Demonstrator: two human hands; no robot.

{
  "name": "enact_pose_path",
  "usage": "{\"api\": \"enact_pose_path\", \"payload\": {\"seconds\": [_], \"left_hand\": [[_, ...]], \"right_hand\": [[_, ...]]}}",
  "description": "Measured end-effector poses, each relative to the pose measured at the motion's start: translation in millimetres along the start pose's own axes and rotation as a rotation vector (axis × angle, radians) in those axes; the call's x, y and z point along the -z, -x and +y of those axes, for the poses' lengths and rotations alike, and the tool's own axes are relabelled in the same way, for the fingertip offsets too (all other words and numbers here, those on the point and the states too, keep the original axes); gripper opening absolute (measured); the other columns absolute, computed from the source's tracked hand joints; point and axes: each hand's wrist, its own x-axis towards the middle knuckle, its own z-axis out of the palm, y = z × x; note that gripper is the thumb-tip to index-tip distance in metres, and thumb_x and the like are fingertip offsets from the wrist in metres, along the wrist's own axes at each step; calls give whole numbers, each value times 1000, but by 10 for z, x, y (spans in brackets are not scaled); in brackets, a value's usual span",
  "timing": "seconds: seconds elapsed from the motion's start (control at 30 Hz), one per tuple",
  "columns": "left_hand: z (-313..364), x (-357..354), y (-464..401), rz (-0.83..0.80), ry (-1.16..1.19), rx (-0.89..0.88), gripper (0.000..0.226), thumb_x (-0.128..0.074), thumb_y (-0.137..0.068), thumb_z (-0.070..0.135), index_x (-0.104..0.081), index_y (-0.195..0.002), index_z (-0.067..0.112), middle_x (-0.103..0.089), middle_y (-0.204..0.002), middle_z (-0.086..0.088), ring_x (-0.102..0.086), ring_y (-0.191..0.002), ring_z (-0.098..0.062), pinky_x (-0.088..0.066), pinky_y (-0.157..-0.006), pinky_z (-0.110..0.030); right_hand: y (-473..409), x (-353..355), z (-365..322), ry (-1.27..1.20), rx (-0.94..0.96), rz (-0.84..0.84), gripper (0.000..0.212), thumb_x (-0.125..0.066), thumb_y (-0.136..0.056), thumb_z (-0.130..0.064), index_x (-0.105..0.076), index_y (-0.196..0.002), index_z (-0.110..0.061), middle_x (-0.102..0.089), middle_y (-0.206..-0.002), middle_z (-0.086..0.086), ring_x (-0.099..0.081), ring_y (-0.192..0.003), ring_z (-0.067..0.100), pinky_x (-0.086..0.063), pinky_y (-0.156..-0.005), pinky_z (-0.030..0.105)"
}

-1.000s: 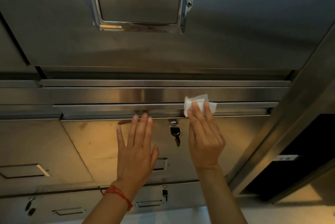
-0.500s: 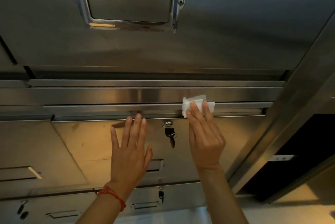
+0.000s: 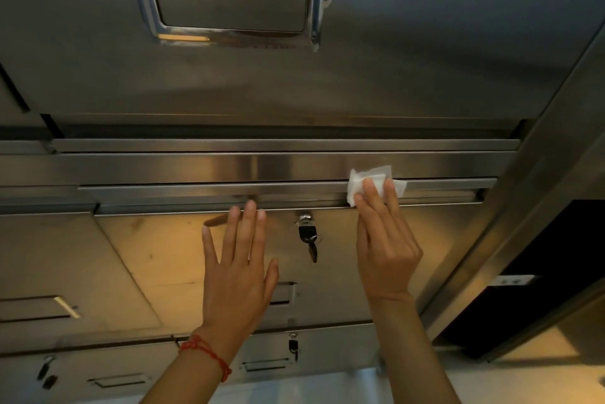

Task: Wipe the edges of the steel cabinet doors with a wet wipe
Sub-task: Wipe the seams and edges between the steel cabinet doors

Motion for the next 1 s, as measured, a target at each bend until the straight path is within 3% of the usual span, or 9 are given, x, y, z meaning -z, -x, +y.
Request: {"api": "enact_pose_path", "payload": {"seconds": [0.1, 0.2, 0.3, 0.57, 0.73, 1.0], "left_hand": [[16, 12, -4, -4, 9, 10, 68, -28, -89, 39, -11, -146, 7, 9, -156, -7, -2, -143, -28, -9, -111, -58], [40, 33, -15, -14, 19, 31, 68, -28, -88, 40, -11, -146, 7, 9, -157, -7, 4, -144, -25, -9, -110, -57], [78, 66, -27, -30, 34, 49, 68, -28, -88, 40, -13, -145, 5, -7, -155, -9, 5, -144, -24, -13, -109, -59], [92, 119, -30, -51, 44, 52, 67, -29, -88, 39, -19, -143, 1, -16, -151, -16, -3, -143, -27, -18, -107, -63], [107, 115, -21, -35, 56, 66, 67, -29, -88, 39, -19, -143, 3, -17, -151, -17, 3, -143, -24, -19, -106, -63], [67, 100, -23, -28, 45, 43, 66, -26, -90, 41, -16, -144, 5, -11, -153, -11, 1, -144, -25, -10, -109, -59]], "right_hand": [[1, -23, -70, 11, -37, 9, 21, -72, -76, 1, -71, -97, 2, -65, -110, 16, -57, -109, 38, -47, -91, 46], [-9, -43, -116, -14, 40, -7, 24, -75, -75, 1, -71, -99, 0, -65, -112, 13, -58, -110, 36, -48, -91, 43], [-11, -26, -26, -32, 98, -30, 26, -74, -77, -2, -70, -102, -2, -65, -113, 12, -58, -110, 34, -53, -87, 42], [13, 27, 68, 12, -47, -4, 21, -69, -78, 0, -70, -99, 3, -65, -110, 17, -58, -108, 39, -49, -89, 46], [-7, 20, 74, -11, 63, -41, 27, -71, -78, -4, -68, -105, 0, -65, -112, 14, -58, -110, 35, -54, -85, 43], [26, 75, 238, 66, -58, -18, 27, -67, -81, 0, -66, -108, 3, -63, -115, 18, -56, -111, 38, -50, -89, 46]]}}
